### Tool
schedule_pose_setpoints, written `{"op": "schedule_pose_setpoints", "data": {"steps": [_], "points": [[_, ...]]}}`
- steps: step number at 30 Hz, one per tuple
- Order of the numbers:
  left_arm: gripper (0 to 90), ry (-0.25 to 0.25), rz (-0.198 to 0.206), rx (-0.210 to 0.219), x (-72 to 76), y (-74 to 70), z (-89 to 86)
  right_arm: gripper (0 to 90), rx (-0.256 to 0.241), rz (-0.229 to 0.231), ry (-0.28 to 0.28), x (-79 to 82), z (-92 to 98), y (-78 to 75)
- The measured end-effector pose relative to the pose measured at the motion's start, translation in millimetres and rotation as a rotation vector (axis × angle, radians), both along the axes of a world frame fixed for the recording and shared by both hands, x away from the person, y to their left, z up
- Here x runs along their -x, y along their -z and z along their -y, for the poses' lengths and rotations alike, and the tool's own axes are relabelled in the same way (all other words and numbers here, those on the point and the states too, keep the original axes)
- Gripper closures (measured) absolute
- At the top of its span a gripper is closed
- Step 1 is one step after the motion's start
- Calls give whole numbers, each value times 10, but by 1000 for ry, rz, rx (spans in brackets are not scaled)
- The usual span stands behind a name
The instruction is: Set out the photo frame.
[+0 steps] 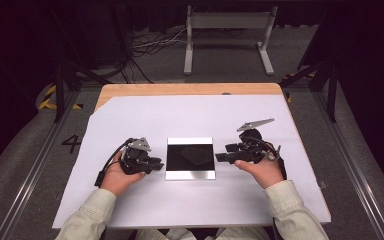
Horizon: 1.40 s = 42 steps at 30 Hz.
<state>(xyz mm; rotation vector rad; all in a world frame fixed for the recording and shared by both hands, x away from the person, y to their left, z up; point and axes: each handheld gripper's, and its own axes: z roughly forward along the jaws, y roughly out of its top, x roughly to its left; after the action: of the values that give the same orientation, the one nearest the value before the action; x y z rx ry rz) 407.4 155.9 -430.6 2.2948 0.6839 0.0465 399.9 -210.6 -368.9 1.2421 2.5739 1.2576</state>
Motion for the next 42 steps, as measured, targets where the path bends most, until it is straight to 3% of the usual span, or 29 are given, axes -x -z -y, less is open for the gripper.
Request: {"op": "schedule_pose_setpoints", "data": {"steps": [14, 32, 42], "points": [[735, -5, 0, -2, 2, 1, 3, 250, -77, -68, 36, -30, -127, 89], [729, -9, 0, 0, 7, 8, -7, 291, -128, -137, 51, -79, -320, 263], [729, -25, -2, -2, 50, 12, -73, 300, -148, -148, 34, -119, -411, 287]]}}
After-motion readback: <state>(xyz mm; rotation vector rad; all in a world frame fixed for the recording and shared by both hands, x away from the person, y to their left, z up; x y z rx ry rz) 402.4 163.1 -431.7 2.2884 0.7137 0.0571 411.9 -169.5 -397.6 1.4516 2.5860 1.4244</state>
